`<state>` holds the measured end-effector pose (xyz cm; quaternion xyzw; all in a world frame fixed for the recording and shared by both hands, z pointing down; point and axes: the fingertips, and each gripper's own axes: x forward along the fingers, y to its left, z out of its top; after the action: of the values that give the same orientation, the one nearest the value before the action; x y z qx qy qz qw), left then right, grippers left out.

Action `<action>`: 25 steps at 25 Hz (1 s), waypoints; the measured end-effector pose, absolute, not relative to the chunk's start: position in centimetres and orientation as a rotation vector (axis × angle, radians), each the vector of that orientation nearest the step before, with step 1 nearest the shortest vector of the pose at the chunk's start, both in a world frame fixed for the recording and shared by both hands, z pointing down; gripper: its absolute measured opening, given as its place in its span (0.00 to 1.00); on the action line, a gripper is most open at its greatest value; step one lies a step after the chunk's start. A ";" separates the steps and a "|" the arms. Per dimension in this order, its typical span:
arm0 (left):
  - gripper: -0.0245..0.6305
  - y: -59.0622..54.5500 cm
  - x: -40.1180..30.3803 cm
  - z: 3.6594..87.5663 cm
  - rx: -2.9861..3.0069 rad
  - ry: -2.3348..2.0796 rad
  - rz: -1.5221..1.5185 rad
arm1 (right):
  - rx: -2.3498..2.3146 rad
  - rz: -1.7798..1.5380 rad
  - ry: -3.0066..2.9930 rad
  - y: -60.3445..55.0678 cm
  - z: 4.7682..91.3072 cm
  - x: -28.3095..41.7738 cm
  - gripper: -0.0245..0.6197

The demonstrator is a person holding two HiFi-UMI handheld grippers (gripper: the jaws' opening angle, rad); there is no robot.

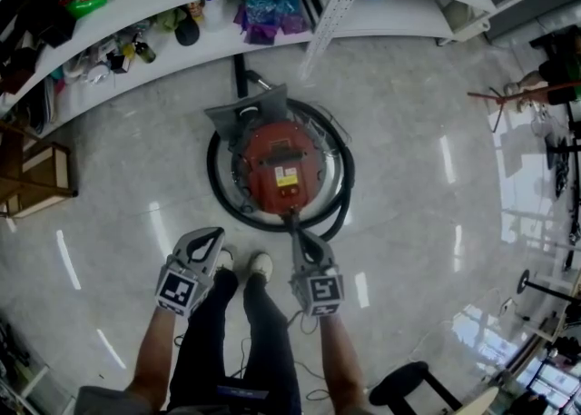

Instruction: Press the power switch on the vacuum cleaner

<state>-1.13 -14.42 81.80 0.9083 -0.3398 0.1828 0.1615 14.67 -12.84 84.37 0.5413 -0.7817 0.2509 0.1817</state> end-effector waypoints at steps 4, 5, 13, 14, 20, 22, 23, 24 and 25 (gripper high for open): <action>0.05 -14.5 -1.0 82.1 2.596 -0.965 0.516 | 1.528 0.704 -2.198 -13.2 85.1 14.8 0.04; 0.05 -14.4 -1.0 82.1 2.597 -0.965 0.516 | 1.530 0.700 -2.193 -13.3 85.3 14.9 0.04; 0.05 -14.3 -0.8 81.9 2.586 -0.958 0.516 | 1.553 0.711 -2.146 -15.2 87.6 15.6 0.04; 0.05 -14.3 -0.8 81.8 2.588 -0.957 0.514 | 1.551 0.711 -2.142 -15.5 87.9 15.6 0.04; 0.05 -14.4 -1.1 81.9 2.574 -0.970 0.499 | 1.546 0.728 -2.101 -16.9 90.9 15.9 0.04; 0.05 -14.5 -1.2 81.9 2.577 -0.967 0.499 | 1.526 0.725 -2.082 -17.2 92.0 15.8 0.04; 0.05 -14.5 -1.2 81.8 2.575 -0.966 0.499 | 1.515 0.725 -2.075 -17.3 92.5 15.8 0.04; 0.05 -14.5 -1.1 81.8 2.569 -0.966 0.497 | 1.507 0.728 -2.069 -17.5 93.0 15.8 0.04; 0.05 -14.5 -1.1 81.8 2.562 -0.965 0.494 | 1.501 0.735 -2.063 -17.6 93.4 15.9 0.04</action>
<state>-1.09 -14.45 81.79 0.9061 -0.3413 0.1749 0.1788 15.86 -17.59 93.40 0.5488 -0.7541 0.2685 0.2410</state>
